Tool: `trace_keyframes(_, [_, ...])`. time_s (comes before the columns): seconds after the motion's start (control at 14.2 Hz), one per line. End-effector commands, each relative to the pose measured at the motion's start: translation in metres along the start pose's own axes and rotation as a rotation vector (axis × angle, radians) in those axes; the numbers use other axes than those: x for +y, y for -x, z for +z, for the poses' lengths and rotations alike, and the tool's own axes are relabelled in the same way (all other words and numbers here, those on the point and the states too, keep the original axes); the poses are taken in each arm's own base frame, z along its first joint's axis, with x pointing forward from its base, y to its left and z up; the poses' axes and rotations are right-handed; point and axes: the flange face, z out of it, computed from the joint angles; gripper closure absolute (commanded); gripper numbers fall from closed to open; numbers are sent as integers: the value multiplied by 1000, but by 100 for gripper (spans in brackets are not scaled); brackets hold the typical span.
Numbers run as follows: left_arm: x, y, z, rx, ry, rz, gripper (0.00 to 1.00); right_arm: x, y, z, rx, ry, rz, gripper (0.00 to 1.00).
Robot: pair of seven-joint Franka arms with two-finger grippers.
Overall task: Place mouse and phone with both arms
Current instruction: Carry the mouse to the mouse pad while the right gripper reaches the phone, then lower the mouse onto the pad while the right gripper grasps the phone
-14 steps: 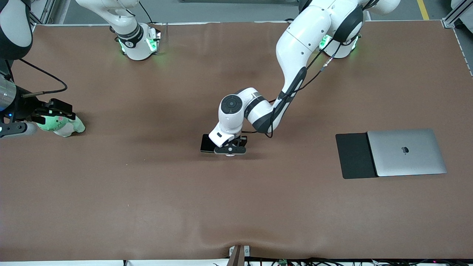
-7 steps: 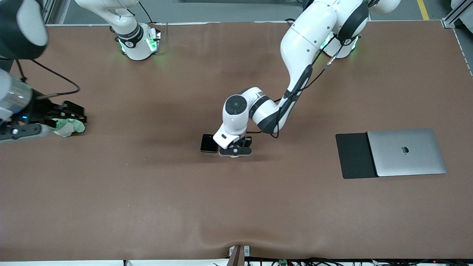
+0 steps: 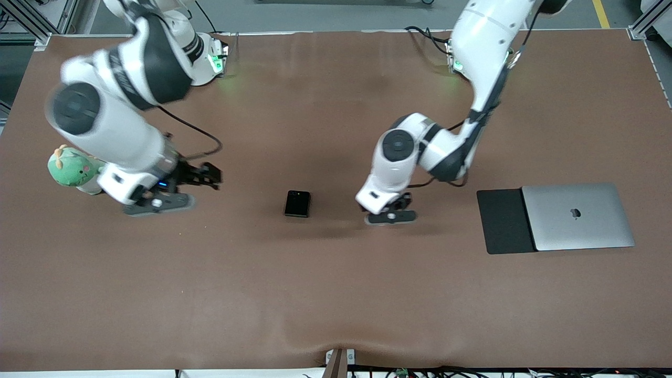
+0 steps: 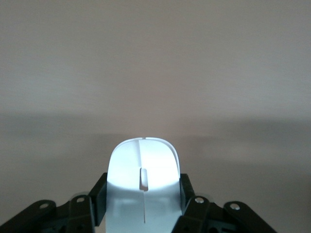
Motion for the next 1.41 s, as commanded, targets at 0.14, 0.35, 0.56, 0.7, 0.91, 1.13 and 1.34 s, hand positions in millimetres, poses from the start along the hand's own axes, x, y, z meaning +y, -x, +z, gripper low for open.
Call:
trace_keyframes(0.14, [-98, -1, -31, -6, 14, 35, 42, -98, -9, 100, -9, 6, 74, 0])
trace_keyframes(0.35, [-142, -16, -38, -11, 33, -4, 42, -131, 0, 159, -33, 37, 47, 0])
trace_keyframes(0.56, [-190, -25, -36, -22, 28, -3, 42, -152, 15, 218, 1, 50, 73, 0])
trace_keyframes(0.7, [-210, -31, -32, -26, 25, -7, 42, -163, 19, 238, 10, 46, 73, 0])
trace_keyframes(0.91, [-248, -41, -19, -27, 22, -16, 42, -159, 27, 276, 22, 84, 87, 0])
trace_keyframes(1.13, [-294, -49, -4, -28, 24, -3, 42, -165, 40, 298, 78, 51, 124, 0])
trace_keyframes(1.34, [-326, -52, 15, -29, 34, 14, 43, -165, 44, 305, 73, 57, 115, 0])
